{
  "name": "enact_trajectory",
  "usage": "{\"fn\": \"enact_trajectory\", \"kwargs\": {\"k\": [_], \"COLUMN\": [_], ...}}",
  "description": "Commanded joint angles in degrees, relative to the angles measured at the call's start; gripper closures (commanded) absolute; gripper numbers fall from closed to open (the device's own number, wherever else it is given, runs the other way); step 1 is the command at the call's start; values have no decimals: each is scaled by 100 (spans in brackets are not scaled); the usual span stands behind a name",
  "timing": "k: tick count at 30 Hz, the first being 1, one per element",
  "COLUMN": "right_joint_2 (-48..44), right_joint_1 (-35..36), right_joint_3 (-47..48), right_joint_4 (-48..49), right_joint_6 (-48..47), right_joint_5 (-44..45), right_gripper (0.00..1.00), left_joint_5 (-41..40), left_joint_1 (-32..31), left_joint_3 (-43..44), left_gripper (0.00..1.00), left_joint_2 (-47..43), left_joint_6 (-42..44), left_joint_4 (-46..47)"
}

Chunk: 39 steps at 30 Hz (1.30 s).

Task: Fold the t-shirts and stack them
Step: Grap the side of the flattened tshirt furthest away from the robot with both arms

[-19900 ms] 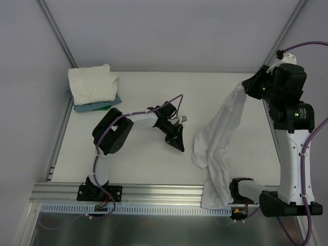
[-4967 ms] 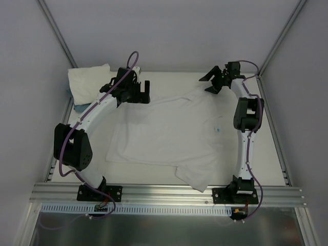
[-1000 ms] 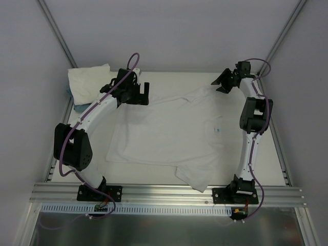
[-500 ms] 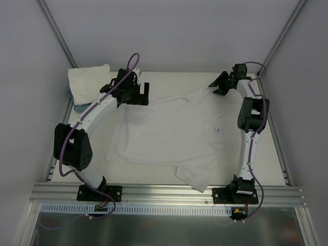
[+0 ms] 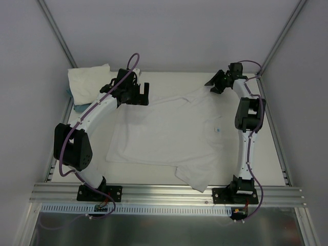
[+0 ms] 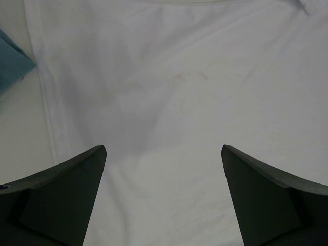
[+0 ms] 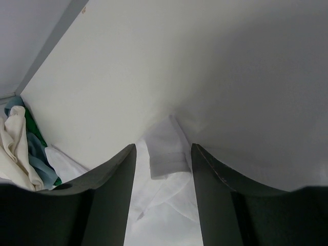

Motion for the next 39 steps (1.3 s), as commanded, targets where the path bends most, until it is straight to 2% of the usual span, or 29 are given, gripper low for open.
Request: {"fn": "enact_trajectory", "kwargs": {"k": [1, 6, 8, 9, 10, 20, 23, 26, 28, 29, 30, 32, 34, 37, 39], "right_joint_2": [-14, -5, -5, -5, -23, -128, -163, -146, -155, -155, -155, -137, -146, -137, -137], "right_joint_1": [68, 112, 121, 121, 121, 121, 103, 86, 77, 77, 77, 77, 77, 68, 68], "right_joint_3": [298, 289, 289, 298, 280, 333, 359, 351, 350, 342, 342, 359, 359, 386, 386], "right_joint_4": [128, 128, 128, 102, 110, 14, -100, -109, -109, -109, -118, -92, -92, -100, -92], "right_joint_6": [103, 112, 112, 112, 121, -55, -143, -152, -152, -152, -143, -125, -143, -143, -143], "right_joint_5": [-86, -130, -156, -139, -130, -121, -68, -103, -104, -95, -103, -130, -112, -112, -112], "right_gripper": [50, 58, 81, 95, 100, 99, 87, 86, 81, 81, 87, 87, 78, 76, 71], "left_joint_5": [-25, -34, -34, -34, -34, -25, -16, -16, -16, -16, -16, -7, -16, -16, -7], "left_joint_1": [49, 49, 49, 49, 49, 49, 49, 49, 49, 49, 49, 49, 49, 49, 49], "left_joint_3": [165, 130, 112, 103, 94, 50, 42, 24, 33, 24, 33, 41, 42, 50, 68], "left_gripper": [1, 1, 1, 1, 1, 1, 1, 1, 1, 1, 1, 1, 1, 1, 1], "left_joint_2": [-32, -59, -59, -67, -76, -94, -103, -94, -94, -94, -94, -76, -76, -59, -50], "left_joint_6": [46, 37, 37, 46, 46, 46, 46, 46, 46, 46, 46, 46, 46, 46, 37], "left_joint_4": [-35, -26, -26, -35, -26, 9, 27, 27, 36, 36, 44, 36, 36, 36, 36]}}
